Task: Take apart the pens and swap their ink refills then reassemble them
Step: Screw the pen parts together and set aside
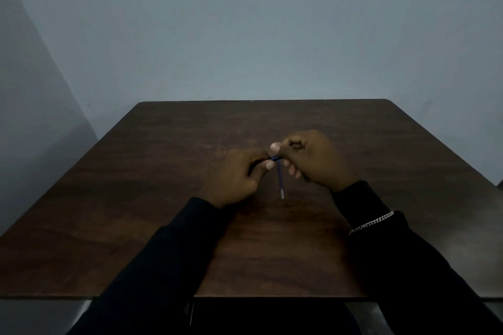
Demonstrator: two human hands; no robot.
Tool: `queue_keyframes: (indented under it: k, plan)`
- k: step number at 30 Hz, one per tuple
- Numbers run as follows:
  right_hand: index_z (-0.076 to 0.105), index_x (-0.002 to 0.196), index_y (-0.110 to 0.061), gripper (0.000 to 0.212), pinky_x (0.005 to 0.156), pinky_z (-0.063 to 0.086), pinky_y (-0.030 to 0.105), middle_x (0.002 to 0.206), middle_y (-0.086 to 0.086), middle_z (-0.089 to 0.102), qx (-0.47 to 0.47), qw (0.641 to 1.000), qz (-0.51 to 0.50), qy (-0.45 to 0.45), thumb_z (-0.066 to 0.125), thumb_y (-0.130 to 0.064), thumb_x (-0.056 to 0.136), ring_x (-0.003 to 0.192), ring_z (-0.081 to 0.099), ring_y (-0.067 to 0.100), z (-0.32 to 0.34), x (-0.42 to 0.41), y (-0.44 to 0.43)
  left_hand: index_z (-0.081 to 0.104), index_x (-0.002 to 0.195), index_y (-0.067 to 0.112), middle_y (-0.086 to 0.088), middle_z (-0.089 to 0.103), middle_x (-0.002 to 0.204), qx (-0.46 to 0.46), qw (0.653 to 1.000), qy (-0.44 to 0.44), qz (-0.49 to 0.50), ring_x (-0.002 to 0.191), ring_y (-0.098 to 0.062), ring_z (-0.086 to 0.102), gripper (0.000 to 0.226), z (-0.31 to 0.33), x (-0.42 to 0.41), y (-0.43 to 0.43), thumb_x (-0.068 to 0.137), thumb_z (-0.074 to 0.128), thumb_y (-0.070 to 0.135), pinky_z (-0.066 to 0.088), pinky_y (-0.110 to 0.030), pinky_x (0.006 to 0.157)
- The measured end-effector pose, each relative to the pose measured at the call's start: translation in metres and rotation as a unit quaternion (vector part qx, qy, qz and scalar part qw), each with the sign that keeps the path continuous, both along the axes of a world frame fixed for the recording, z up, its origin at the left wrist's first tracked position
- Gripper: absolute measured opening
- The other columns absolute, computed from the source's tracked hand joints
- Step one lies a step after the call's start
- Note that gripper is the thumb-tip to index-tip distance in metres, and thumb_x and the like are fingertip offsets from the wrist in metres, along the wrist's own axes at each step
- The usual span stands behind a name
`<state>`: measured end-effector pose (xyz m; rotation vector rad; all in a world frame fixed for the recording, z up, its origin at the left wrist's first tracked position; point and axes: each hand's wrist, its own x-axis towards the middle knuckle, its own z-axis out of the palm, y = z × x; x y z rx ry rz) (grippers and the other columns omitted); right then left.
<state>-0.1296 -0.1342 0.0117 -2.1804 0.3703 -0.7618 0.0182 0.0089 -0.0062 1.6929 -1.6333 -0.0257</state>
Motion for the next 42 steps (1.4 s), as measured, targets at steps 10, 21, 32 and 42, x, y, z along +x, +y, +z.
queue_keyframes:
  k: [10, 21, 32, 42]
  plan:
    - [0.073, 0.1, -0.017, 0.027, 0.087, 0.056, 0.029, 0.107, 0.004, 0.07, 0.043, 0.995, 0.091, -0.021, 0.068, 0.003, 0.082, 0.099, 0.071, 0.016, 0.0061, -0.003, -0.0052, 0.066, 0.082, 0.008, -0.001, 0.058, 0.066, -0.019, 0.999, 0.029, 0.03, 0.057, -0.005, 0.048, 0.026, 0.0027, -0.0001, -0.0016, 0.106, 0.062, 0.017, 0.031, -0.024, 0.056]
    - [0.074, 0.094, -0.004, 0.014, 0.071, 0.059, 0.031, 0.085, 0.004, 0.075, 0.093, 0.993, 0.072, -0.023, 0.069, 0.008, 0.091, 0.077, 0.072, 0.015, 0.0053, -0.0028, -0.0055, 0.064, 0.081, 0.009, 0.007, 0.054, 0.066, -0.018, 0.999, 0.015, 0.026, 0.058, -0.007, 0.048, 0.026, 0.0019, 0.0016, -0.0026, 0.106, 0.061, 0.017, 0.029, -0.021, 0.055]
    - [0.074, 0.079, -0.015, 0.023, 0.048, 0.049, 0.018, 0.059, 0.002, 0.07, 0.075, 0.997, 0.008, -0.015, 0.071, -0.026, 0.099, 0.05, 0.065, 0.01, 0.0039, -0.0011, -0.0006, 0.066, 0.084, 0.013, 0.004, 0.059, 0.068, -0.004, 1.0, 0.002, 0.026, 0.059, -0.003, 0.049, 0.024, 0.0045, -0.0014, -0.0005, 0.107, 0.061, 0.018, 0.028, -0.015, 0.056]
    - [0.072, 0.115, -0.017, 0.026, 0.067, 0.061, 0.033, 0.096, 0.007, 0.074, 0.193, 0.98, 0.034, -0.015, 0.077, -0.022, 0.09, 0.077, 0.071, 0.017, 0.0084, -0.0015, 0.0003, 0.068, 0.086, 0.01, 0.004, 0.059, 0.066, -0.008, 0.999, 0.012, 0.032, 0.057, -0.009, 0.05, 0.024, 0.0066, -0.0035, -0.0003, 0.107, 0.06, 0.019, 0.029, -0.019, 0.055]
